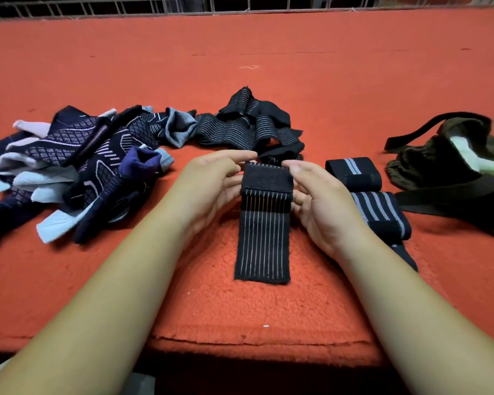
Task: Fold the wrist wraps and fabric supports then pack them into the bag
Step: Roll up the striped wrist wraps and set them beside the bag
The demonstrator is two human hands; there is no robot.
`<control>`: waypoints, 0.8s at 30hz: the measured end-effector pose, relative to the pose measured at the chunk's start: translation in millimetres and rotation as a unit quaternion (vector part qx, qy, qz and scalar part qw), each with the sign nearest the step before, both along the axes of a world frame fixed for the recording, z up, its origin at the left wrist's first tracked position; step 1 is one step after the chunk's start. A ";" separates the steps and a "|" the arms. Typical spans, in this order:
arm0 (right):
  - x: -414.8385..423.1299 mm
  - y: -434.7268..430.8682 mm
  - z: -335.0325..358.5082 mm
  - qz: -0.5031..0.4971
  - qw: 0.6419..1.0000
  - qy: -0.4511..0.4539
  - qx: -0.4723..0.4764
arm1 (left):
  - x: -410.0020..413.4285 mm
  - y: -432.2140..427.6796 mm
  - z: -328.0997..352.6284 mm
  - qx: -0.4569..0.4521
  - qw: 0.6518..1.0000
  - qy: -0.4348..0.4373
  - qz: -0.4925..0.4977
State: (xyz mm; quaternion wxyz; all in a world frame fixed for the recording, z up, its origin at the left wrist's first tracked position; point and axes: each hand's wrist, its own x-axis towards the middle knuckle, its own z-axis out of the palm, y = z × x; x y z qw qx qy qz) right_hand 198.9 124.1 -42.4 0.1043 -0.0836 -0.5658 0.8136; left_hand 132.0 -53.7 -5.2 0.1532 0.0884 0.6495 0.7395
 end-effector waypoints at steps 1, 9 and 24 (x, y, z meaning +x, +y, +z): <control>-0.6 0.7 -2.5 -0.008 1.000 0.007 0.012 | 0.4 0.6 -0.4 0.007 1.000 -0.004 -0.006; -0.8 0.5 -8.2 -0.036 0.993 0.037 0.108 | 2.9 -2.1 -10.7 -0.073 0.994 0.020 -0.080; -1.9 0.3 -9.3 -0.006 0.998 -0.015 0.068 | 0.1 -1.0 -12.1 -0.011 0.998 0.007 -0.060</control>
